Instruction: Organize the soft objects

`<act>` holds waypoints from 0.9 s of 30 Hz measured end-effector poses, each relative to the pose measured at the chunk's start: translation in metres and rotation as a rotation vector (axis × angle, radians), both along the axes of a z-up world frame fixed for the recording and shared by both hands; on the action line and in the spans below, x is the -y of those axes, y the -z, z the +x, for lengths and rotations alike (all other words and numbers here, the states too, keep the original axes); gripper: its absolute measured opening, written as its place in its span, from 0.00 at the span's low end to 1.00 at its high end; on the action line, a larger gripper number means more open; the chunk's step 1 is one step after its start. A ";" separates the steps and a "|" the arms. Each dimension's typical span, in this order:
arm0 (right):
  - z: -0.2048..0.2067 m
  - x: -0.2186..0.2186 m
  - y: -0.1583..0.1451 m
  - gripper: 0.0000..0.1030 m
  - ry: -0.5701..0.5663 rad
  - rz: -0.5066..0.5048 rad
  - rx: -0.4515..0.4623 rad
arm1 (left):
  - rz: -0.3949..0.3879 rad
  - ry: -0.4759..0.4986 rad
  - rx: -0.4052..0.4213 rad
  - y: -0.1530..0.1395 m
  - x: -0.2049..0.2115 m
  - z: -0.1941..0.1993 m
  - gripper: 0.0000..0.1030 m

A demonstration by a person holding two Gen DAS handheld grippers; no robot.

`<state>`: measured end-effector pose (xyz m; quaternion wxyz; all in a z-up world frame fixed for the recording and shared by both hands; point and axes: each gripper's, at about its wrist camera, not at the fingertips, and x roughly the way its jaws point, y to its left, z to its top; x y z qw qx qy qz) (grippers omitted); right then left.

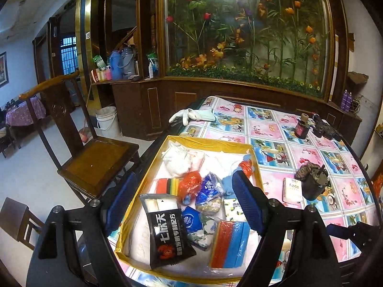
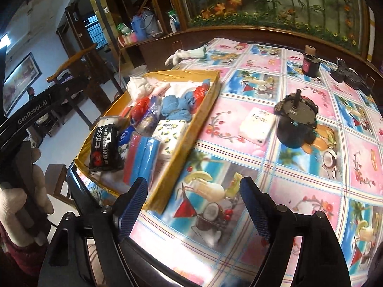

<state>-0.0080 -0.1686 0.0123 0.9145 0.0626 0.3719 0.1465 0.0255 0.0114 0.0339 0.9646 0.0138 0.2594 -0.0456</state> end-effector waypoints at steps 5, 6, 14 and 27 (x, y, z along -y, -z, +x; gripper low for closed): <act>-0.008 0.009 0.001 0.78 0.012 0.009 0.001 | 0.009 0.012 -0.004 0.000 0.007 -0.007 0.80; -0.008 0.010 0.001 0.78 0.015 0.011 0.000 | 0.011 0.015 -0.007 0.001 0.009 -0.008 0.80; -0.012 0.023 0.005 0.79 0.031 0.031 -0.006 | -0.022 0.074 0.018 -0.002 0.016 -0.022 0.80; -0.015 0.036 0.015 0.79 0.062 0.043 -0.021 | -0.109 0.076 -0.082 0.006 0.009 -0.024 1.00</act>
